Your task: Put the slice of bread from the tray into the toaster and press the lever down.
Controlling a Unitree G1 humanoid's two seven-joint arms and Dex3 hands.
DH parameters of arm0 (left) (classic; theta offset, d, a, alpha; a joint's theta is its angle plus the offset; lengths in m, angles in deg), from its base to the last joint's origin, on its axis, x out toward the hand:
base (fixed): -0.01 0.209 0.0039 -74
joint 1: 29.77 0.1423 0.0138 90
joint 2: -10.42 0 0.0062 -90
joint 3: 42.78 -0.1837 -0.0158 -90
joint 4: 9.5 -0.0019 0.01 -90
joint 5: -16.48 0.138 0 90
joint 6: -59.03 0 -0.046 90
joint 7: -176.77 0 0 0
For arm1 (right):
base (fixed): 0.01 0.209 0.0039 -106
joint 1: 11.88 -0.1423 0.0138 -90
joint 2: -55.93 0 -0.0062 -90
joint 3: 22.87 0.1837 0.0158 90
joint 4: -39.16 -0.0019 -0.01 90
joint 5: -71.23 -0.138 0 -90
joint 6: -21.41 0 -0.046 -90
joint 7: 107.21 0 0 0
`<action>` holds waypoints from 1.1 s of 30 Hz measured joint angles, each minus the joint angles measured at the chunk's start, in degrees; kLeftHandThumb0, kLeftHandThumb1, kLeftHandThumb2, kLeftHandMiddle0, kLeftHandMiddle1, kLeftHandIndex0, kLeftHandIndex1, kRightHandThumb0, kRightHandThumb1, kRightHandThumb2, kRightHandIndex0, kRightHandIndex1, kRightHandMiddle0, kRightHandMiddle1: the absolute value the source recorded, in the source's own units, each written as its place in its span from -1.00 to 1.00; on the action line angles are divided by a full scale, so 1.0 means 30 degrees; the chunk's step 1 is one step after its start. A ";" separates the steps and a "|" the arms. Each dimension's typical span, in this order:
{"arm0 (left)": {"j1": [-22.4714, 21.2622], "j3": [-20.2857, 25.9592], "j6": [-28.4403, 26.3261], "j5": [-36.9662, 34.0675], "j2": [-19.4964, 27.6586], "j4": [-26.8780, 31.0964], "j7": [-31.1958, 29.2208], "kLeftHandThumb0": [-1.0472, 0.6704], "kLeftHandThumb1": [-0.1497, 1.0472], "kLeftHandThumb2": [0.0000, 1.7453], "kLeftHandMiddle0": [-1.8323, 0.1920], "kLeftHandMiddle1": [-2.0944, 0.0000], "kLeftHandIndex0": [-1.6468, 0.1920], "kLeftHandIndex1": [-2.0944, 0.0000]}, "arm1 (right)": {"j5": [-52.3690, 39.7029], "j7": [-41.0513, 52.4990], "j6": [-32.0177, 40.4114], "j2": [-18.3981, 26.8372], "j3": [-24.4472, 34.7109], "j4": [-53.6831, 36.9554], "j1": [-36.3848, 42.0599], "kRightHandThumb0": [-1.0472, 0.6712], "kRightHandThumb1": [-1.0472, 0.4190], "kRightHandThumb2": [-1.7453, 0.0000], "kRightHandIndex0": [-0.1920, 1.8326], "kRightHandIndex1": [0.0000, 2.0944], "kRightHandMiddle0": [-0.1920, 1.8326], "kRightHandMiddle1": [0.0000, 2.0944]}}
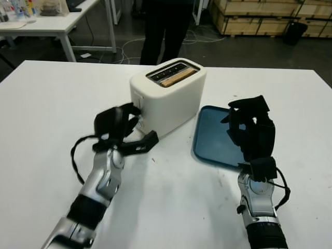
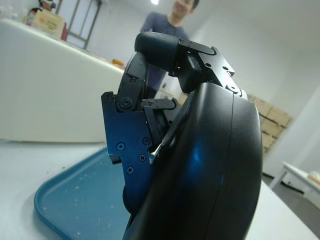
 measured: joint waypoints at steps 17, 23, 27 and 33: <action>0.1493 0.0381 0.6374 -0.1149 -0.0453 0.2013 0.3197 -0.13 0.79 -0.60 0.03 -0.53 -0.43 0.90 | 0.0082 0.0285 0.0000 0.0058 -0.0099 0.0001 -0.0001 -0.10 -0.83 0.44 -0.26 0.67 -0.49 0.57; 0.1457 0.2012 0.9066 -0.1575 -0.0585 0.2789 0.4748 -0.14 0.79 -0.56 0.06 -0.66 -0.39 0.92 | 0.0084 0.0406 0.0000 0.0139 -0.0134 0.0002 -0.0001 -0.09 -0.83 0.44 -0.25 0.67 -0.51 0.60; 0.1455 0.2868 0.9444 -0.1476 -0.0583 0.3631 0.4900 -0.13 0.79 -0.57 0.03 -0.67 -0.41 0.90 | 0.0079 0.0488 0.0000 0.0107 -0.0229 0.0002 -0.0004 -0.08 -0.83 0.44 -0.25 0.67 -0.51 0.61; 0.1402 0.4272 0.9657 -0.2489 -0.0847 0.5110 0.4517 -0.22 0.79 -0.47 0.00 -0.67 -0.49 0.84 | 0.0072 0.0492 0.0004 0.0087 -0.0250 0.0001 -0.0003 -0.09 -0.83 0.44 -0.26 0.67 -0.52 0.61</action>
